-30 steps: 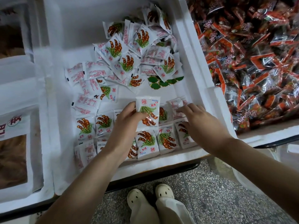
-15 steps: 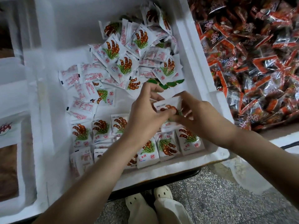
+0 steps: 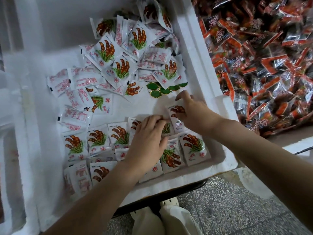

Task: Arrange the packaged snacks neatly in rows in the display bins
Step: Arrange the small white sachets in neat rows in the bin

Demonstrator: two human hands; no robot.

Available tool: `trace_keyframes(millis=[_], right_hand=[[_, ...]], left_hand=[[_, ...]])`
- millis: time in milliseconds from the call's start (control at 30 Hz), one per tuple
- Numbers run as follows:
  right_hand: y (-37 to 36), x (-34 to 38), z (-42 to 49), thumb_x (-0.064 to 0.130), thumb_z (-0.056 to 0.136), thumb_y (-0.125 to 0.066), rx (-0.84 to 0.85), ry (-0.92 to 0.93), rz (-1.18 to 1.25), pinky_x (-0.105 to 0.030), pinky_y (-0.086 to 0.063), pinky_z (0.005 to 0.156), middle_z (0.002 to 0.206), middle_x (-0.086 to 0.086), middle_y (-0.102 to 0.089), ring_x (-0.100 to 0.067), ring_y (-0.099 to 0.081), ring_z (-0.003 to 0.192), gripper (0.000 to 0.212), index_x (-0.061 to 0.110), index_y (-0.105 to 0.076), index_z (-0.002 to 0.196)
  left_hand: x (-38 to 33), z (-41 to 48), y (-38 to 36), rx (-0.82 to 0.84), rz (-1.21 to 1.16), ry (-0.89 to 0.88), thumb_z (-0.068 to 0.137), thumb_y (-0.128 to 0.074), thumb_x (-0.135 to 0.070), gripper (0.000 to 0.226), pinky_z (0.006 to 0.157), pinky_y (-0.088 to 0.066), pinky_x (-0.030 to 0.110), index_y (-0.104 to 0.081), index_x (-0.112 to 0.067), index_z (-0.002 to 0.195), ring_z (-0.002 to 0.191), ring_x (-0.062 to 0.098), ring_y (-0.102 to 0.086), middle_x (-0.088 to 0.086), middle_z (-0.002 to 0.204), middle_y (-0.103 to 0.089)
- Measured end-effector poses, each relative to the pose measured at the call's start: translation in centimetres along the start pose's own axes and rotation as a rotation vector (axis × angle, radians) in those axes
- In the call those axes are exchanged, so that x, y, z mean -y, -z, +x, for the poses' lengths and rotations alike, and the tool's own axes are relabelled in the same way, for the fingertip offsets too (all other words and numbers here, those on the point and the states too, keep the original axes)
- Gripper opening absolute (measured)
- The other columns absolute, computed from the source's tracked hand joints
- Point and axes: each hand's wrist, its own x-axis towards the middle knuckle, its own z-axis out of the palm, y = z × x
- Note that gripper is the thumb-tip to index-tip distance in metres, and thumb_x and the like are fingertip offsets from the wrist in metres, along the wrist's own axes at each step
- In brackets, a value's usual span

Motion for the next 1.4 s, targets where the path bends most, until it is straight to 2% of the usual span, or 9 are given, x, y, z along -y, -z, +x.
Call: trace_keyframes(millis=[67, 167, 367, 533, 767, 933, 1067, 1200, 1400], right_hand=[[0.0, 0.3, 0.2, 0.007, 0.091, -0.052, -0.042, 0.025, -0.252, -0.032, -0.032, 0.099, 0.132, -0.013, -0.035, -0.027, -0.035, 0.119, 0.05, 0.009, -0.031, 0.136], [0.3, 0.7, -0.3, -0.001, 0.085, -0.044, -0.071, 0.242, -0.488, -0.031, -0.029, 0.103, 0.14, -0.01, -0.03, -0.026, -0.029, 0.126, 0.059, 0.011, -0.029, 0.141], [0.9, -0.4, -0.9, -0.008, 0.08, -0.045, 0.016, 0.264, -0.561, -0.029, -0.031, 0.106, 0.14, -0.007, -0.034, -0.023, -0.031, 0.127, 0.07, 0.012, -0.025, 0.144], [1.3, -0.2, -0.5, 0.0, 0.088, -0.055, -0.109, 0.283, -0.288, -0.024, -0.028, 0.102, 0.142, -0.004, -0.038, -0.02, -0.035, 0.128, 0.066, 0.016, -0.027, 0.146], [3.2, 2.0, 5.7, 0.004, 0.086, -0.062, -0.447, 0.306, -0.179, -0.038, -0.036, 0.104, 0.138, -0.014, -0.041, -0.033, -0.041, 0.124, 0.062, 0.008, -0.034, 0.141], [2.8, 2.1, 9.4, 0.022, 0.089, -0.06, -0.452, 0.283, -0.303, -0.043, -0.039, 0.1, 0.139, -0.008, -0.046, -0.031, -0.038, 0.125, 0.055, 0.013, -0.039, 0.14], [3.7, 2.6, 10.2, 0.023, 0.087, -0.063, -0.46, 0.224, -0.364, -0.041, -0.046, 0.087, 0.134, -0.004, -0.05, -0.027, -0.036, 0.126, 0.055, 0.02, -0.042, 0.138], [4.2, 2.9, 10.8, 0.021, 0.09, -0.061, -0.368, 0.204, -0.4, -0.039, -0.046, 0.089, 0.135, -0.006, -0.046, -0.027, -0.034, 0.126, 0.055, 0.019, -0.037, 0.139], [5.7, 2.0, 8.2, 0.012, 0.098, -0.045, -0.445, 0.157, 0.014, -0.033, -0.042, 0.066, 0.095, -0.017, -0.059, -0.03, -0.055, 0.082, 0.02, 0.003, -0.045, 0.116]], left_hand=[[0.0, 0.1, -0.2, -0.013, 0.037, -0.004, 0.09, -0.058, -0.023, 0.04, 0.106, -0.034, 0.039, -0.053, -0.012, 0.128, 0.123, 0.024, -0.042, 0.006, 0.127, -0.049], [0.1, 0.2, -0.6, -0.061, 0.076, -0.014, 0.085, -0.065, -0.021, 0.039, 0.096, -0.044, 0.043, -0.058, -0.009, 0.122, 0.113, 0.029, -0.052, 0.009, 0.116, -0.055], [0.1, 0.0, -0.4, -0.015, 0.058, -0.015, 0.095, -0.051, -0.027, 0.044, 0.107, -0.031, 0.037, -0.045, -0.015, 0.137, 0.128, 0.023, -0.039, 0.005, 0.133, -0.044], [0.4, 0.7, 1.1, -0.029, -0.038, -0.018, 0.098, -0.043, -0.029, 0.04, 0.103, -0.028, 0.025, -0.039, -0.02, 0.137, 0.123, 0.013, -0.038, -0.002, 0.135, -0.036], [2.6, 7.2, 4.8, -0.257, -0.032, 0.049, 0.092, -0.056, -0.014, 0.045, 0.109, -0.028, 0.036, -0.043, -0.008, 0.135, 0.13, 0.024, -0.034, 0.01, 0.137, -0.04], [3.7, 11.6, 6.3, -0.3, 0.006, 0.095, 0.09, -0.057, -0.013, 0.048, 0.111, -0.027, 0.037, -0.041, -0.007, 0.135, 0.131, 0.025, -0.031, 0.009, 0.137, -0.042], [4.7, 13.0, 6.3, -0.309, 0.085, 0.089, 0.086, -0.063, -0.017, 0.051, 0.108, -0.028, 0.041, -0.043, -0.01, 0.132, 0.128, 0.026, -0.032, 0.007, 0.135, -0.044], [4.8, 13.8, 6.7, -0.347, 0.107, 0.083, 0.082, -0.069, -0.027, 0.056, 0.103, -0.029, 0.038, -0.044, -0.013, 0.129, 0.126, 0.025, -0.035, 0.005, 0.132, -0.049], [5.1, 14.2, 8.0, -0.33, 0.191, 0.008, 0.085, -0.066, -0.026, 0.051, 0.096, -0.024, 0.032, -0.047, -0.02, 0.132, 0.123, 0.022, -0.039, -0.002, 0.131, -0.055]])
